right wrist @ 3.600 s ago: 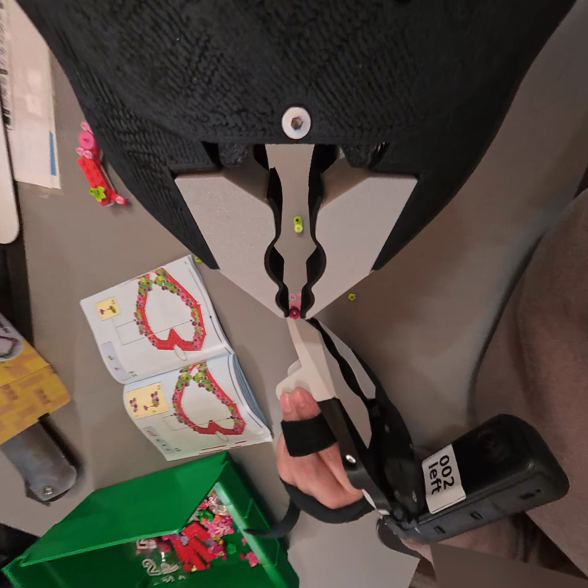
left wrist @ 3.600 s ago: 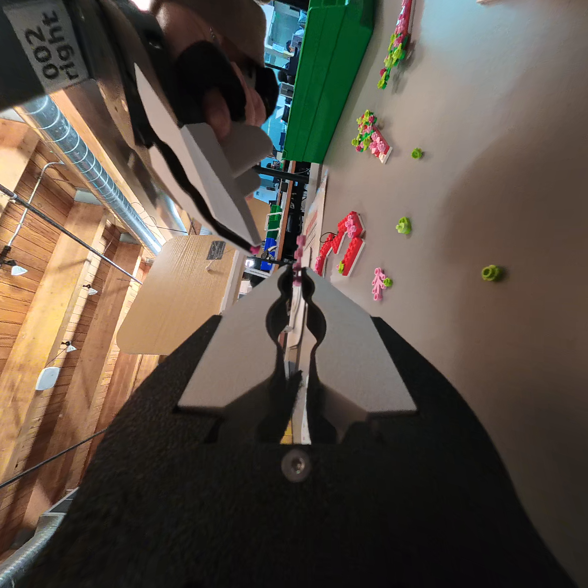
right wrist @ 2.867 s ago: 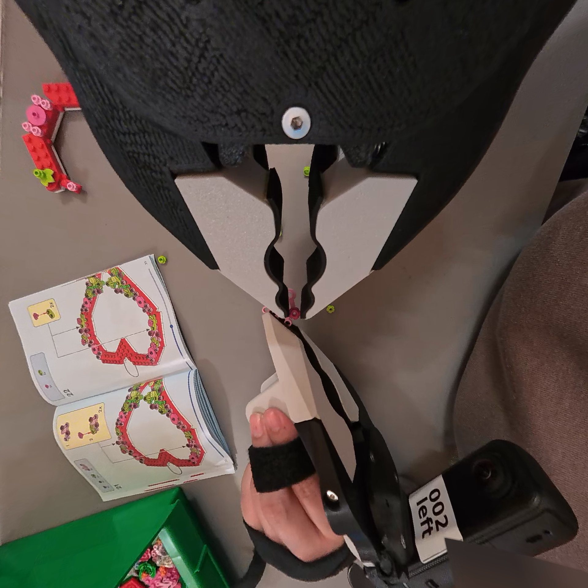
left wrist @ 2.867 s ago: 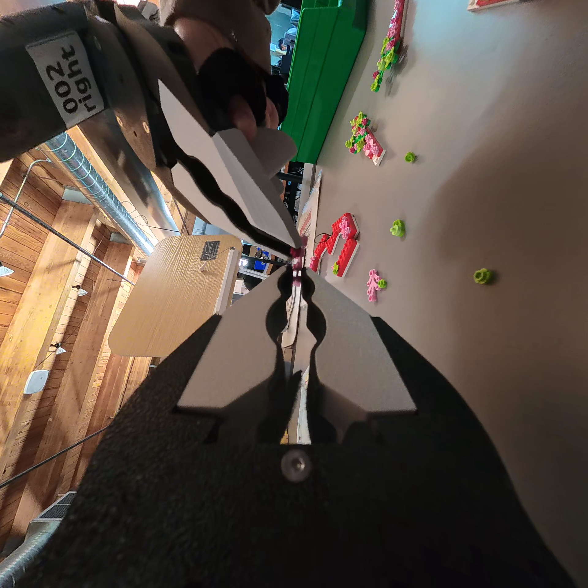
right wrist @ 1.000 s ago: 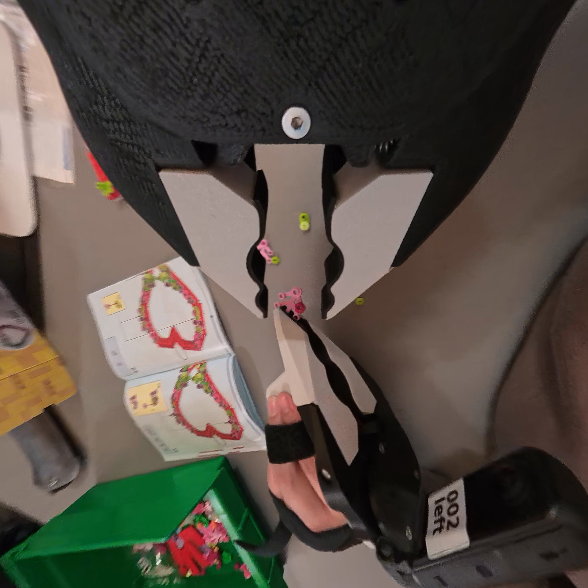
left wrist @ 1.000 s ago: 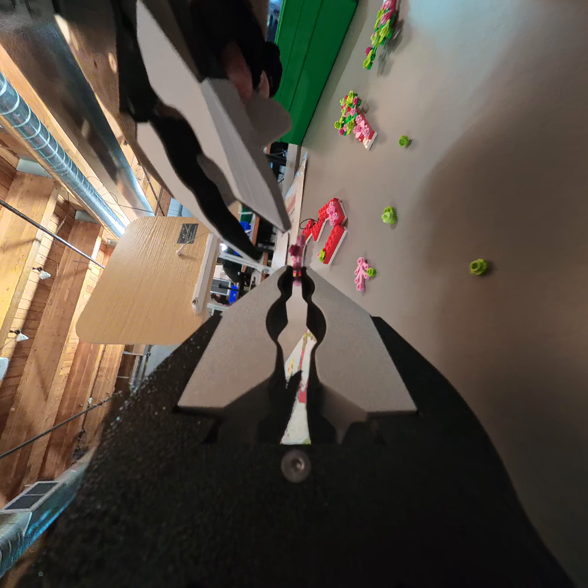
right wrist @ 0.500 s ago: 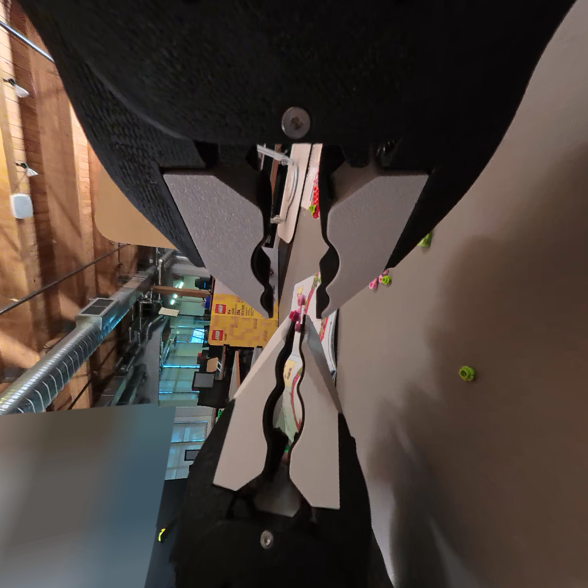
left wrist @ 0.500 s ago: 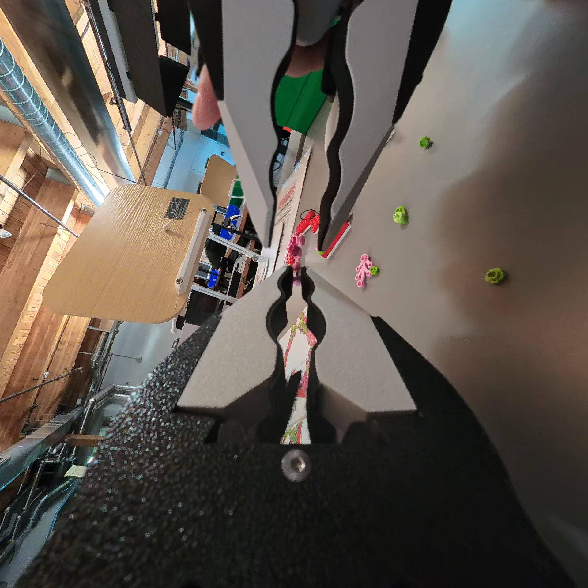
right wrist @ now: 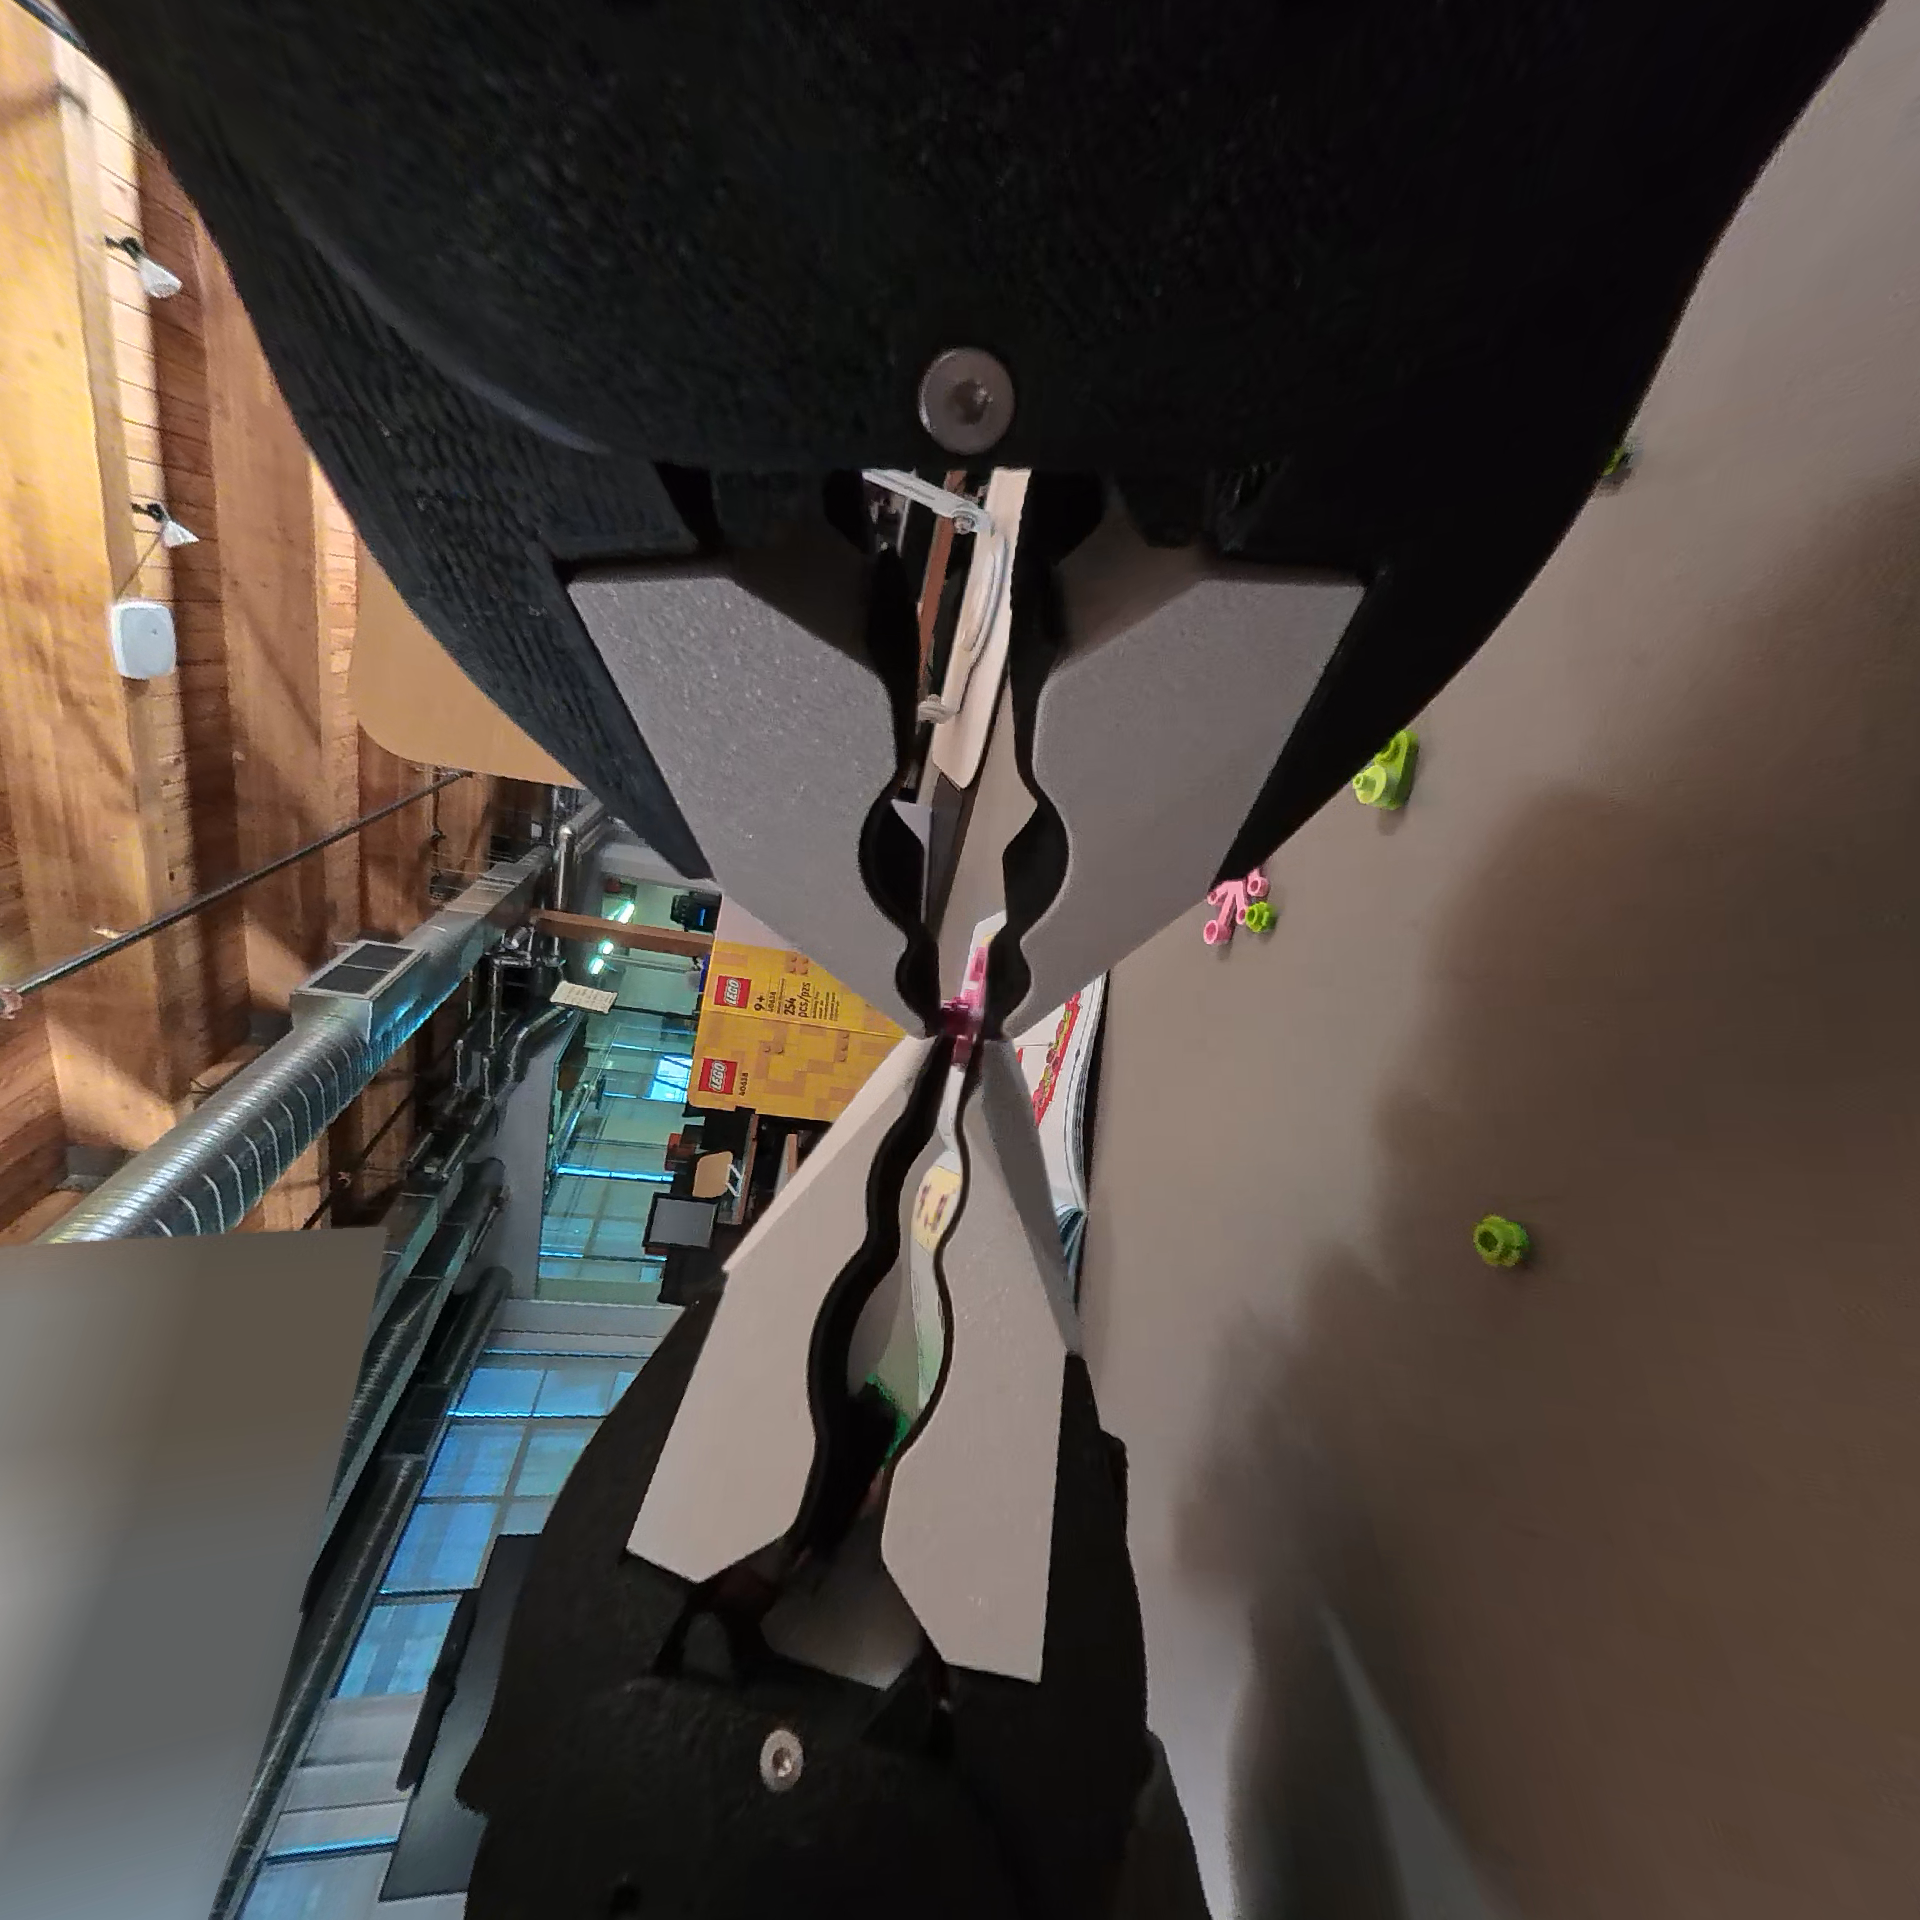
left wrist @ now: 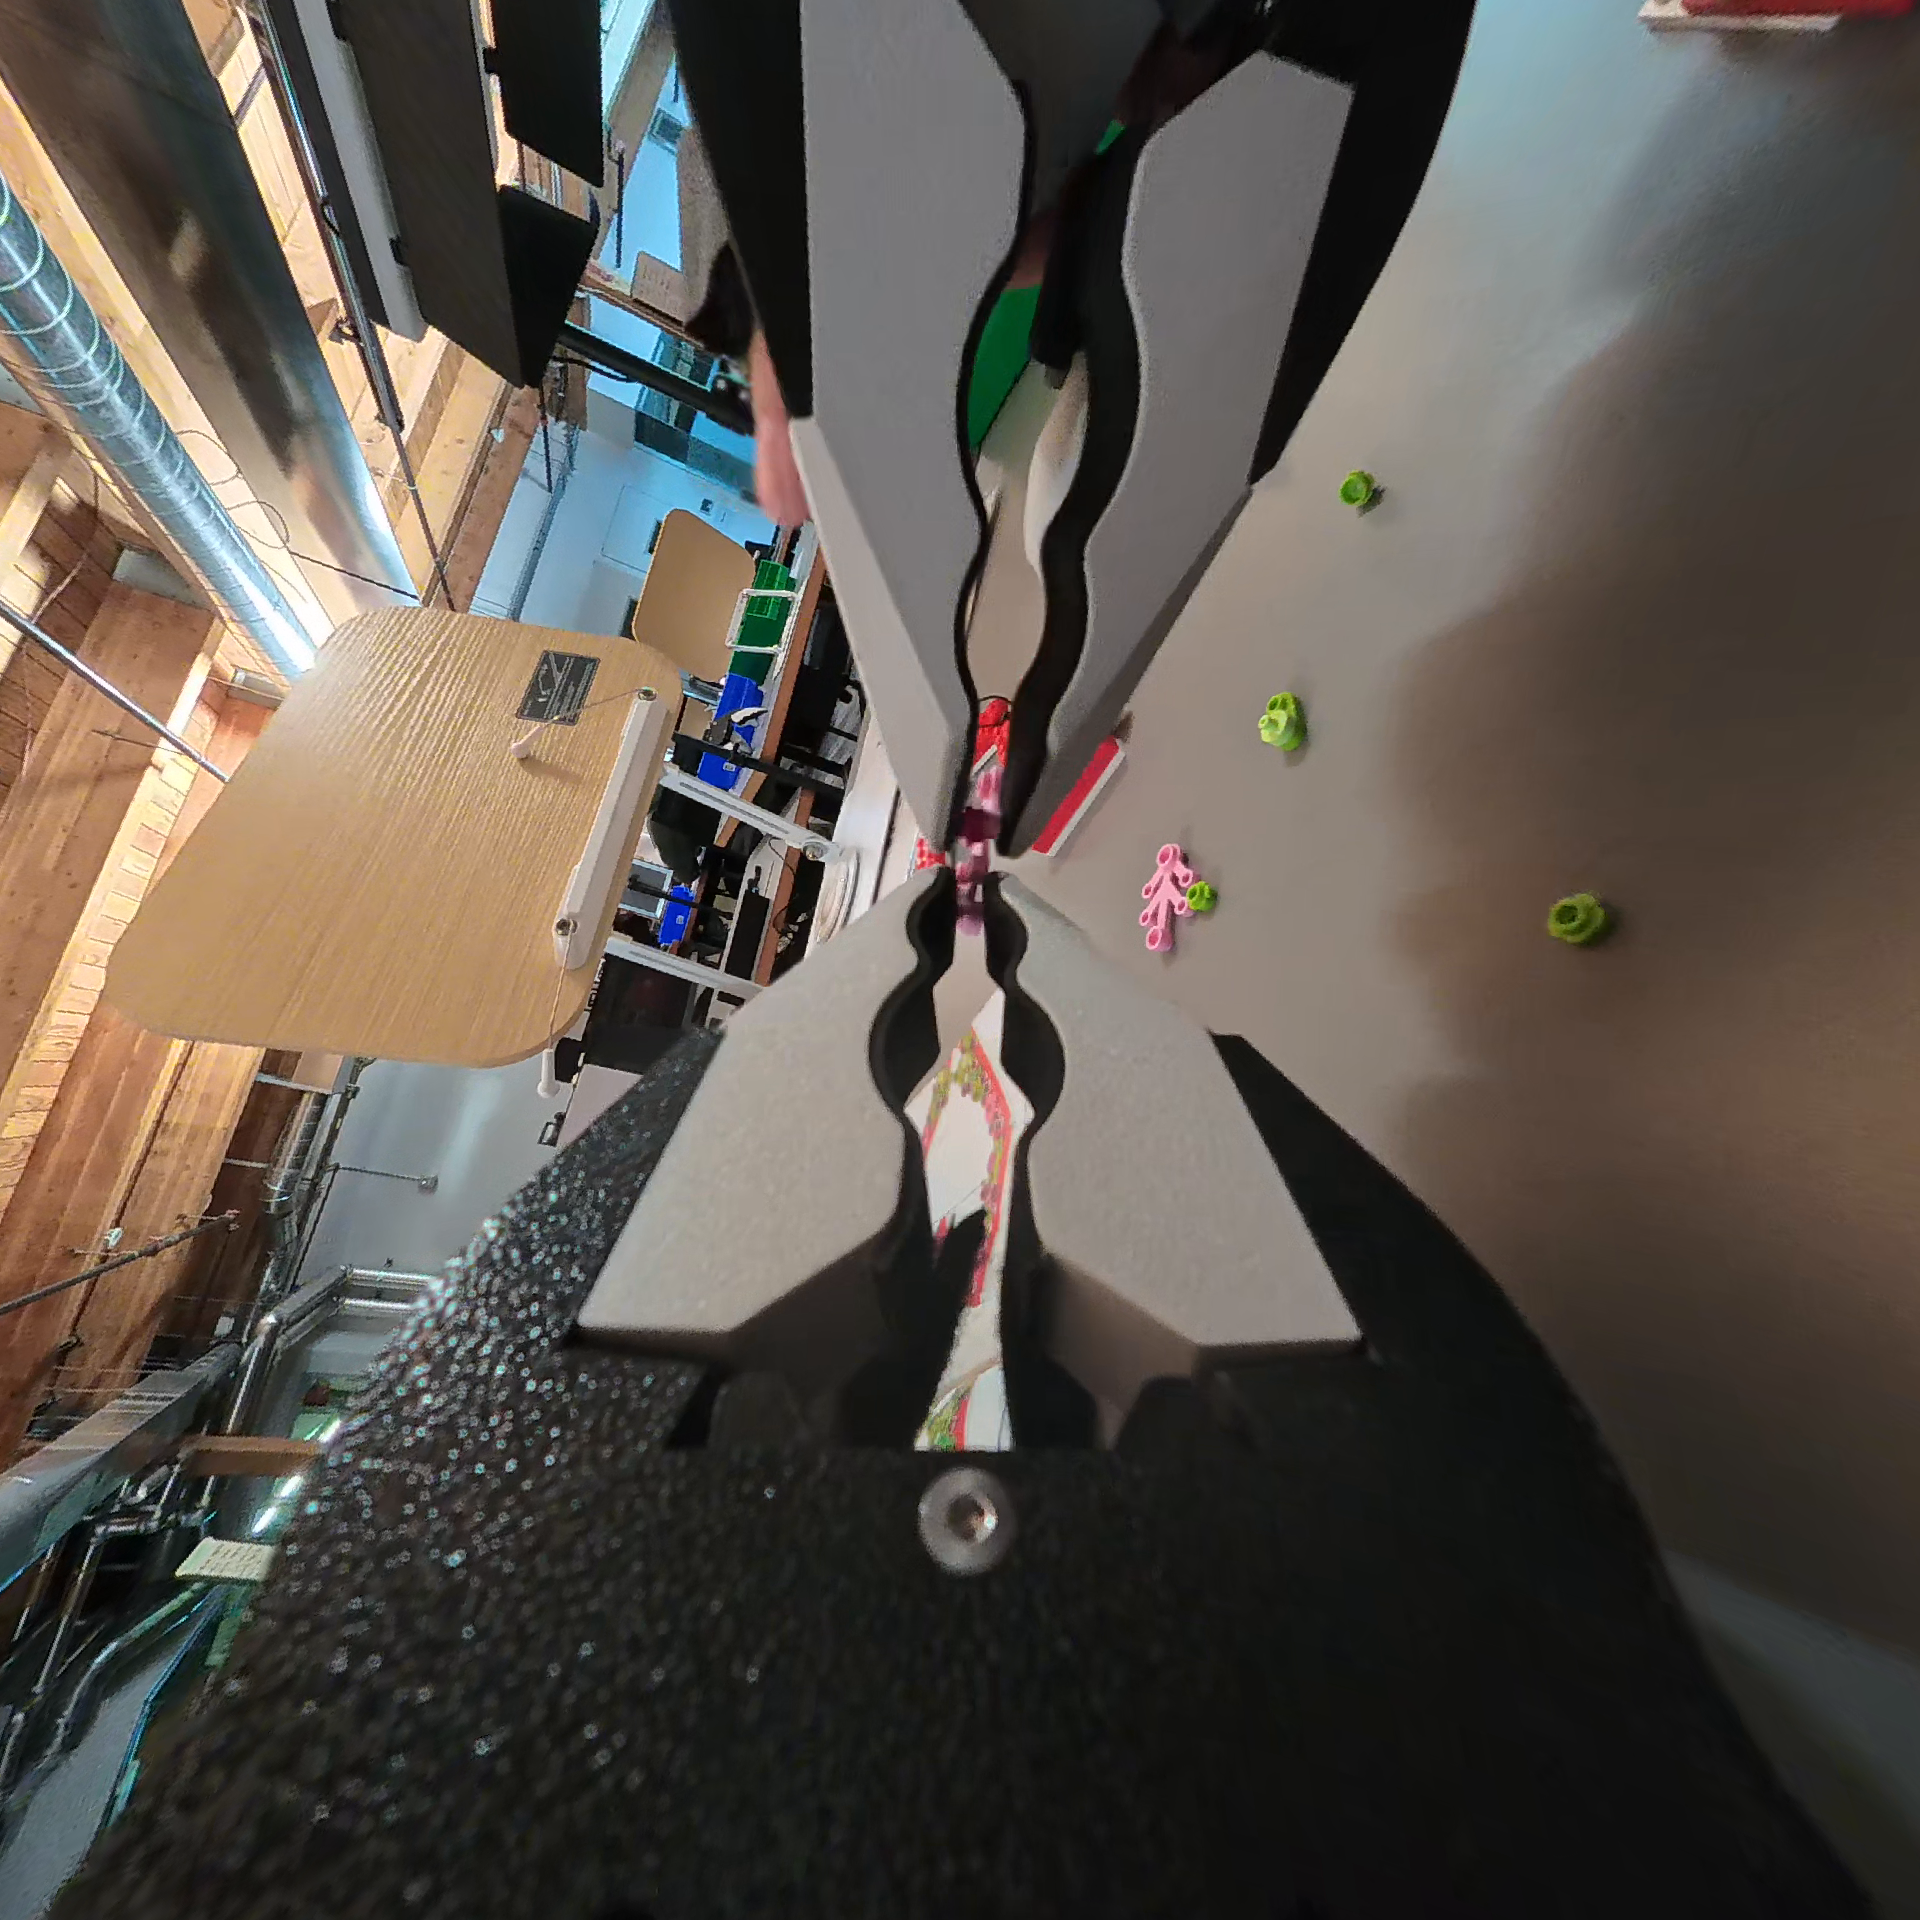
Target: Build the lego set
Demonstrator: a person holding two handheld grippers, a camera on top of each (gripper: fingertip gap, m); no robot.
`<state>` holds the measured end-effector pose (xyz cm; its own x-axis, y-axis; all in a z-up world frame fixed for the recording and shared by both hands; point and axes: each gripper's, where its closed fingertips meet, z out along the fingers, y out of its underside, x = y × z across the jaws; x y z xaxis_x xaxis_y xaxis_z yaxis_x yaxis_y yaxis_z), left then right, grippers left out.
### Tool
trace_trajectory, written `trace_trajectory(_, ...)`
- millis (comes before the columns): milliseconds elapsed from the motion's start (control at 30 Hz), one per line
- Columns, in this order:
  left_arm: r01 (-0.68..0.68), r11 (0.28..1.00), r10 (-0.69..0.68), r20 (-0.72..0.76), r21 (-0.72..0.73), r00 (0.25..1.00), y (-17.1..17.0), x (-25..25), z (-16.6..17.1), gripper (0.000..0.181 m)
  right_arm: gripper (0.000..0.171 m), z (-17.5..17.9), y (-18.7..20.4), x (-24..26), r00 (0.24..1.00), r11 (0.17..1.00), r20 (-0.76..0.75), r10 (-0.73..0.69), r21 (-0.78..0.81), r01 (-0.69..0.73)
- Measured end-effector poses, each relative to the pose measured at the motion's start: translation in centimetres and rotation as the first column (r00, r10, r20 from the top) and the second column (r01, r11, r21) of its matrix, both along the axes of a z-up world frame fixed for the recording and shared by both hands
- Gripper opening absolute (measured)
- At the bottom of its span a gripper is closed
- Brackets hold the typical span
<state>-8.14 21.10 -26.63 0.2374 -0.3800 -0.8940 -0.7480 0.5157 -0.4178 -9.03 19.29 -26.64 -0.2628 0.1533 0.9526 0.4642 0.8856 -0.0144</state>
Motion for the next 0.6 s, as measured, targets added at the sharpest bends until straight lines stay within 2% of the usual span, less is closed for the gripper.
trace_trajectory(333, 0.008, 1.0, -0.007, 0.036, -0.027, 0.999, -0.1, 0.0, 0.3, 0.003, 0.005, 0.4, 0.1, 0.0, 0.999, 0.989, -0.035, -0.035, -0.144, 0.029)
trace_trajectory(600, 0.018, 0.997, -0.011, 0.098, -0.074, 0.995, -0.1, -0.1, 0.7, 0.003, 0.005, 1.1, 0.1, 0.0, 0.999, 0.999, -0.052, 0.002, 0.035, 0.0)
